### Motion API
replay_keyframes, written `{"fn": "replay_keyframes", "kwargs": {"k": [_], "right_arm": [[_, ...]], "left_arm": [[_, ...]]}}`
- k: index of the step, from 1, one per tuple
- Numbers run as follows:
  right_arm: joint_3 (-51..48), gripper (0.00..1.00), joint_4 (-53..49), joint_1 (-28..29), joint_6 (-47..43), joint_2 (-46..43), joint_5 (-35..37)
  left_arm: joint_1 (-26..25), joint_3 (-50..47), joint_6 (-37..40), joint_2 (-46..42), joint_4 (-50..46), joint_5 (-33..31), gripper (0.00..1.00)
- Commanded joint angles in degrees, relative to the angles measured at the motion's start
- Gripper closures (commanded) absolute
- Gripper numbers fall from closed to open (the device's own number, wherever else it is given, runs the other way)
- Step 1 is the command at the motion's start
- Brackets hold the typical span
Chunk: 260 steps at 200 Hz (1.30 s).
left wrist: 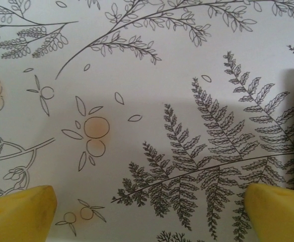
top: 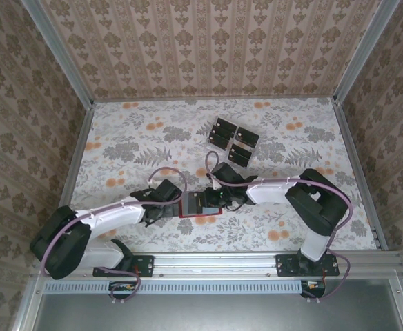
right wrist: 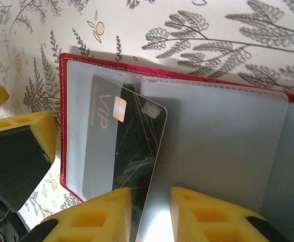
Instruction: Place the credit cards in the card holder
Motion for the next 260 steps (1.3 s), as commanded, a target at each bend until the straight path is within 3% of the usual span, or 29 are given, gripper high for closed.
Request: {"fn": "replay_keyframes", "kwargs": {"k": [1,57,96,152,260], "right_arm": [[1.65,0.79,-0.81,0.27,-0.1,1.71,-0.23],[3.22,0.9,-0.19,0.4,0.16,3.49,-1.61],[4.14,0.9,-0.1,0.91,0.61,3.49,-2.17],[5.42,0.9,-0.63,1.26,0.61,4.52,-2.51],[10.12,0.9,-2.32,2.32,0.43,8.4,-4.59]], "left_arm": [[0.47,0.57,0.23,1.96,0.95,0.94,0.0],[0.5,0.52,0.76,4.4,3.11,2.04,0.0],[0.35,0.15,0.09,2.24,1.43,0.56,0.0],[0.76,-0.97,-1.2,-8.19,-3.26,-4.13,0.0],[1.15,-0.97,-1.08,-5.72,-1.54,-2.83,0.0]]}}
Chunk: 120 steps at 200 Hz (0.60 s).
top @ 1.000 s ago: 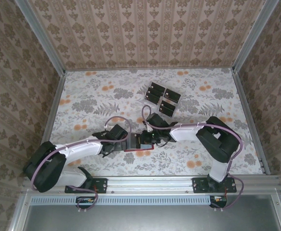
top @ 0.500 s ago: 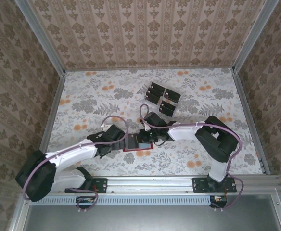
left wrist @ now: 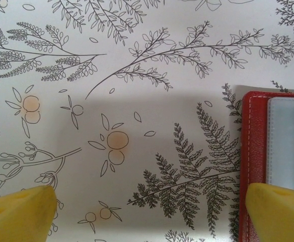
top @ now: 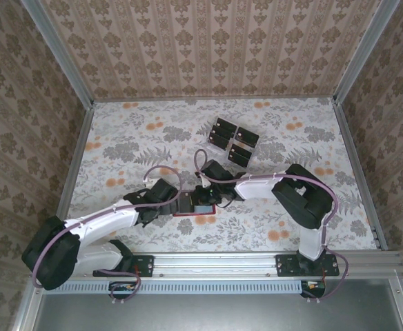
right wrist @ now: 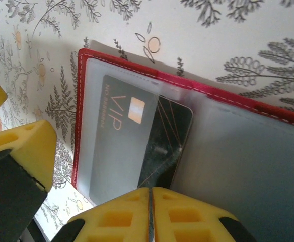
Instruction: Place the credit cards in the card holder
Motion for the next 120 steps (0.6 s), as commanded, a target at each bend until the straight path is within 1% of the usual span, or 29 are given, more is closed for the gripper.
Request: {"fn": "replay_keyframes", "kwargs": {"k": [1,66,93,103,120], "right_arm": [[2.06,0.9,-1.96,0.56,0.19,1.6,-1.52],[7.15,0.9,-6.46,0.59,-2.39,4.28,-3.49],[6.96,0.88,-6.03,0.62,-2.84,2.45,-4.01],[6.19,0.86,-5.52,0.64,-2.97,0.8,-3.81],[4.81,0.77,-5.92,0.62,-3.35,-2.34,-2.23]], "left_arm": [[0.47,-0.41,-0.79,0.34,-0.47,-0.38,0.0],[0.58,-0.05,-0.62,0.27,-0.47,-0.3,0.0],[0.72,0.44,-0.19,0.08,-1.16,-0.42,0.0],[0.92,0.56,0.13,-0.01,-1.49,-0.45,0.0],[1.44,0.82,0.58,-0.1,-2.12,-0.36,0.0]]}}
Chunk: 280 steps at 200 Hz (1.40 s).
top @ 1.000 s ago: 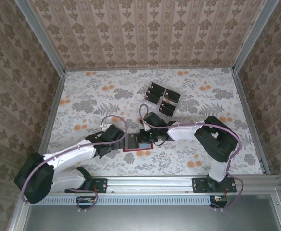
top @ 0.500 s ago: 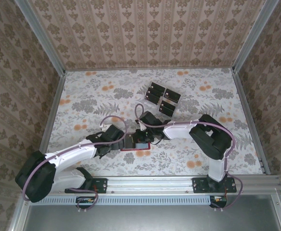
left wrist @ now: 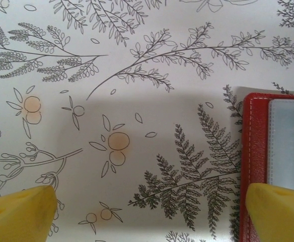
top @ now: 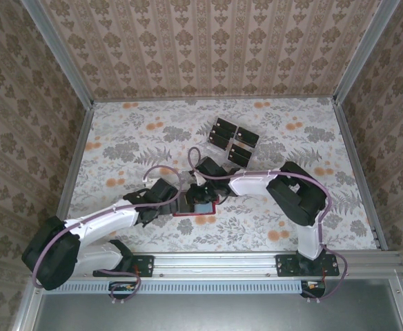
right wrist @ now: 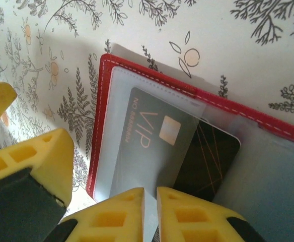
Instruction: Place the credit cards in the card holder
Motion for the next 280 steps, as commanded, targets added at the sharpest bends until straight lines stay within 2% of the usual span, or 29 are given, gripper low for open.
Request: {"fn": "replay_keyframes", "kwargs": {"k": [1,29,50,182,213,280], "right_arm": [[-1.2,0.77,-1.43,0.33,-1.26,-5.69,0.48],[-3.27,0.69,-3.56,0.34,-1.9,-9.62,4.73],[-3.54,0.66,-4.13,0.3,-2.04,-9.59,5.27],[-0.67,0.67,-3.51,0.64,-1.6,-1.85,4.38],[-0.29,0.68,-3.42,0.85,-1.47,-1.07,3.8],[1.67,0.79,-2.94,1.11,-1.05,0.71,1.59]], "left_arm": [[0.97,0.82,0.55,-0.09,-2.04,-0.36,0.0],[2.31,1.1,0.87,0.23,-3.31,-0.63,0.0],[3.47,1.76,0.46,1.53,-4.91,-1.48,0.0],[4.17,1.9,1.89,7.26,0.26,1.46,0.0],[4.24,1.31,1.93,7.46,1.28,1.79,0.0],[4.15,-0.05,1.7,7.9,2.87,2.71,0.0]]}}
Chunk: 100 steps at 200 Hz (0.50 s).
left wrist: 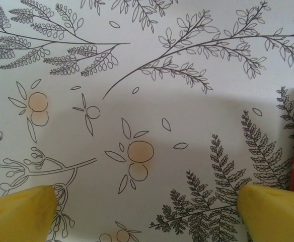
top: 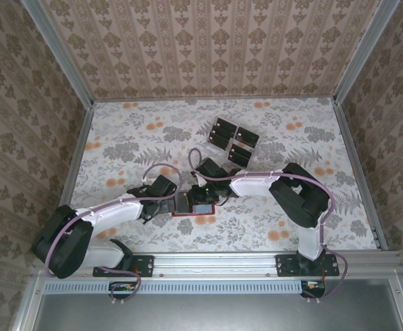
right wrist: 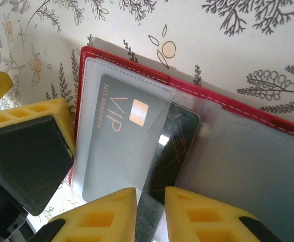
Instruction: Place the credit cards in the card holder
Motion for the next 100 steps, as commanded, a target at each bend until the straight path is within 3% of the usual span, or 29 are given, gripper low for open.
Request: {"fn": "replay_keyframes", "kwargs": {"k": [1,100], "right_arm": [[2.06,0.79,-0.56,0.58,0.03,1.74,-2.0],[4.87,0.79,-0.71,0.87,0.15,3.56,-4.85]], "left_arm": [[0.43,-0.99,0.54,1.21,1.84,1.38,0.0],[0.43,-1.53,0.44,0.82,2.51,2.0,0.0]]}}
